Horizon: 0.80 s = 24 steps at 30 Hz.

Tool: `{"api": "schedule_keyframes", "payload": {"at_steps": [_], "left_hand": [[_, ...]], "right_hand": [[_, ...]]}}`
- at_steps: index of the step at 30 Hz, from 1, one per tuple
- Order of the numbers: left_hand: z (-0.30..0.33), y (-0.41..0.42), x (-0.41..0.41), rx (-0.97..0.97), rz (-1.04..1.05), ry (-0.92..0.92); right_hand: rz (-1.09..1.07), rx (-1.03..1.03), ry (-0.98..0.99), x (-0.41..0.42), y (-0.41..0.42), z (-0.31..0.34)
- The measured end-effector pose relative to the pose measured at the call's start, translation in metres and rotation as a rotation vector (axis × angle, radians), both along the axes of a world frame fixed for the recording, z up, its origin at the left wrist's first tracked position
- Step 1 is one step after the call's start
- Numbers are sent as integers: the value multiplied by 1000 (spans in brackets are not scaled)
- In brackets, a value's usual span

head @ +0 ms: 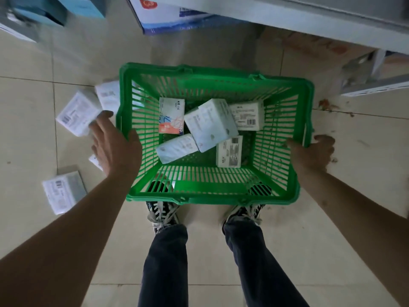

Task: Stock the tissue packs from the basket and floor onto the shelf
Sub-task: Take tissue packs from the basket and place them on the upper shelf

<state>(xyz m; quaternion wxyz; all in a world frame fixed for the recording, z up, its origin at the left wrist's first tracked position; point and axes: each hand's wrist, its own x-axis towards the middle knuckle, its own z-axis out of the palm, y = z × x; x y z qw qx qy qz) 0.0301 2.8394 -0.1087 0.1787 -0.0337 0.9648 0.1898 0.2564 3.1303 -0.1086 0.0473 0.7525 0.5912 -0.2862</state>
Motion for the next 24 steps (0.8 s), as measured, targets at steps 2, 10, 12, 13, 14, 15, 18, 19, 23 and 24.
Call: {"api": "schedule_keyframes", "payload": {"at_steps": [2, 10, 12, 13, 14, 15, 18, 19, 23, 24], "left_hand": [[7, 8, 4, 22, -117, 220], [-40, 8, 15, -21, -813, -351], [-60, 4, 17, -105, -795, -493], [-69, 4, 17, -127, -772, -521], [-78, 4, 18, -134, -756, -533], [-87, 6, 19, -137, -745, -539], [-115, 12, 26, -162, -755, -529], [-123, 13, 30, -194, -775, -504], [-145, 11, 41, -276, -799, -367], [-148, 9, 43, -275, -793, -337]], "right_hand": [[145, 260, -10, -14, -6, 11], [823, -337, 159, -84, -36, -48], [775, -391, 120, -100, -41, -70], [737, -417, 116, -107, -43, -80], [705, -437, 115, -113, -45, -89], [680, -450, 115, -116, -48, -97], [659, -451, 84, -117, -52, -119], [662, -447, 74, -115, -52, -124], [583, -469, 75, -106, -44, -150], [589, -470, 79, -107, -45, -147]]}}
